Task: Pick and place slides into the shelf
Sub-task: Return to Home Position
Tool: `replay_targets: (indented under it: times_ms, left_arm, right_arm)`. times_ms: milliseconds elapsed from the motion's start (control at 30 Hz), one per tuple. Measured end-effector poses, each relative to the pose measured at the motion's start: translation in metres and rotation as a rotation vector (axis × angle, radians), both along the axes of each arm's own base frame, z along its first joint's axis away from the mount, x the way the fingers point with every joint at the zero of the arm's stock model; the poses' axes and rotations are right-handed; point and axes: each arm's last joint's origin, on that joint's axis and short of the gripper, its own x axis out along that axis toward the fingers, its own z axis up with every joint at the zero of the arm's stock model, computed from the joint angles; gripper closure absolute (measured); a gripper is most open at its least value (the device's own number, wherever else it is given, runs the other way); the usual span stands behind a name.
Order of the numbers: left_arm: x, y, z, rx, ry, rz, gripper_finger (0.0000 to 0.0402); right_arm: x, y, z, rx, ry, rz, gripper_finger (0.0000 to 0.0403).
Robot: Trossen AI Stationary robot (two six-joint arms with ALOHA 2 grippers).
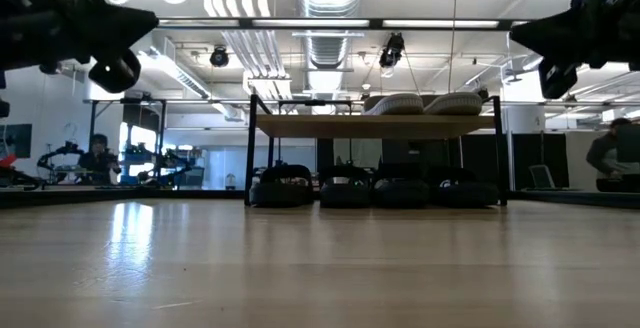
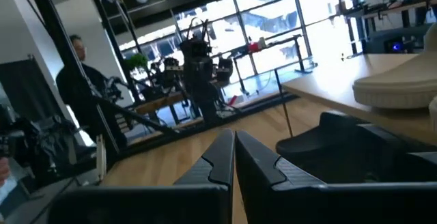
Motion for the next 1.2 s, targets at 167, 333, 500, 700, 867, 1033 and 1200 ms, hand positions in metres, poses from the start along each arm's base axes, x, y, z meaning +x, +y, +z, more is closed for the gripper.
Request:
replay_targets:
  times_ms: [167, 333, 500, 700, 867, 1033, 1200]
  left_arm:
    - [0.0008, 0.0011, -0.0017, 0.002, 0.019, 0.0, 0.0388]
    - [0.0014, 0.0022, -0.0047, 0.015, 0.05, 0.026, 0.0388]
    - [0.0023, 0.0025, -0.0053, 0.014, 0.057, 0.033, 0.0388]
    - [0.0021, 0.0025, -0.0053, 0.014, 0.055, 0.033, 0.0388]
    - [0.0023, 0.0026, -0.0056, 0.014, 0.056, 0.033, 0.0388]
    - [0.0023, 0.0025, -0.0057, 0.014, 0.056, 0.033, 0.0388]
    - [0.0023, 0.0026, -0.0058, 0.014, 0.057, 0.033, 0.0388]
  right_arm:
    - [0.0013, -0.0005, -0.0047, -0.032, 0.029, -0.023, 0.0394]
    - [0.0016, -0.0023, -0.0092, -0.082, 0.084, -0.078, 0.0394]
    - [0.0015, -0.0042, -0.0092, -0.058, 0.088, -0.146, 0.0394]
    - [0.0016, -0.0042, -0.0094, -0.047, 0.088, -0.144, 0.0394]
    - [0.0016, -0.0042, -0.0093, -0.047, 0.088, -0.144, 0.0394]
    - [0.0016, -0.0041, -0.0093, -0.048, 0.088, -0.142, 0.0394]
    - [0.0014, -0.0028, -0.0083, -0.134, 0.083, -0.053, 0.0394]
